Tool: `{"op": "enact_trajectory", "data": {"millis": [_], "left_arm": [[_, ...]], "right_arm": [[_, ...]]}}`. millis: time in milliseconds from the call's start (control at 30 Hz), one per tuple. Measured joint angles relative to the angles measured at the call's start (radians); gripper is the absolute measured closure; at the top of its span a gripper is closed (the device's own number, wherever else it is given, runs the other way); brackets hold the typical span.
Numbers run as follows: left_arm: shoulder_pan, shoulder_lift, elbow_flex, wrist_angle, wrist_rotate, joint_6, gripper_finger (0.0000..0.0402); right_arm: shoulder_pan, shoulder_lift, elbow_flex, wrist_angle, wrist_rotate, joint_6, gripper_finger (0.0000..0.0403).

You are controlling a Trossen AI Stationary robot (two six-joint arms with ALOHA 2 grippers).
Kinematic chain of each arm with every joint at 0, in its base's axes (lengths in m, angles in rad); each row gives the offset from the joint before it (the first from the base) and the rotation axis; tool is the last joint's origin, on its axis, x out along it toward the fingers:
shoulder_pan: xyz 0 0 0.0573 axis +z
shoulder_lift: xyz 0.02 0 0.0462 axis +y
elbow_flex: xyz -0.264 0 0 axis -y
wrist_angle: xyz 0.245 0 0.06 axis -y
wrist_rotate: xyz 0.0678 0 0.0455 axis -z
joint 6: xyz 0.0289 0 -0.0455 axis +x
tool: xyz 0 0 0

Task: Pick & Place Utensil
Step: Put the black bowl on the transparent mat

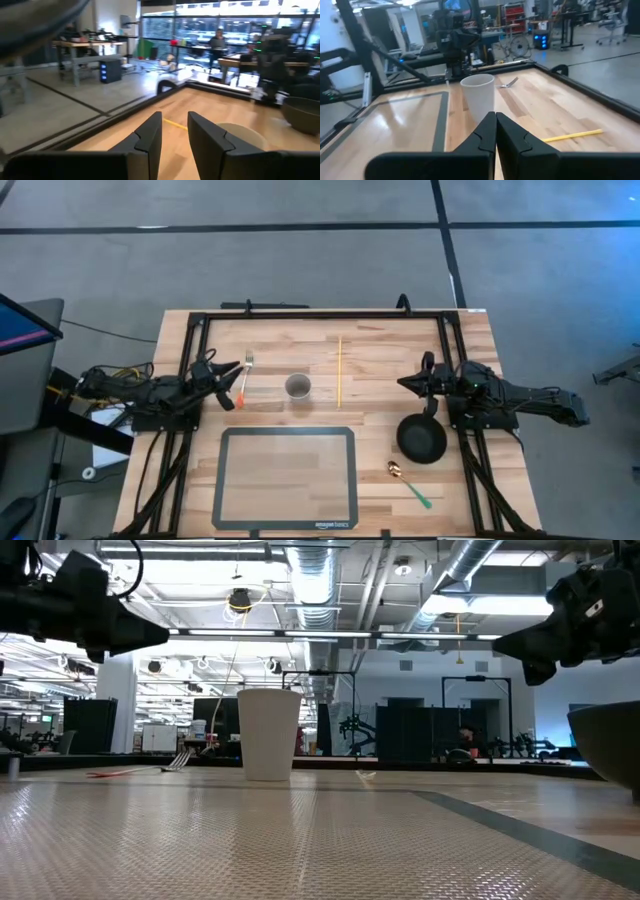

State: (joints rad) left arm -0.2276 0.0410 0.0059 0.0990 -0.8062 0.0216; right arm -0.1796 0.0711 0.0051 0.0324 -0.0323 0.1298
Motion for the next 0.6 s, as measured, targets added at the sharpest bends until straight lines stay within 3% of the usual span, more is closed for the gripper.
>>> {"op": "enact_trajectory", "data": {"millis": [600], "left_arm": [[0.032, 0.0, 0.0, 0.0, 0.0, 0.0, 0.0308]], "right_arm": [[0.005, 0.0, 0.0, 0.093, 0.033, -0.037, 0.0403]]}}
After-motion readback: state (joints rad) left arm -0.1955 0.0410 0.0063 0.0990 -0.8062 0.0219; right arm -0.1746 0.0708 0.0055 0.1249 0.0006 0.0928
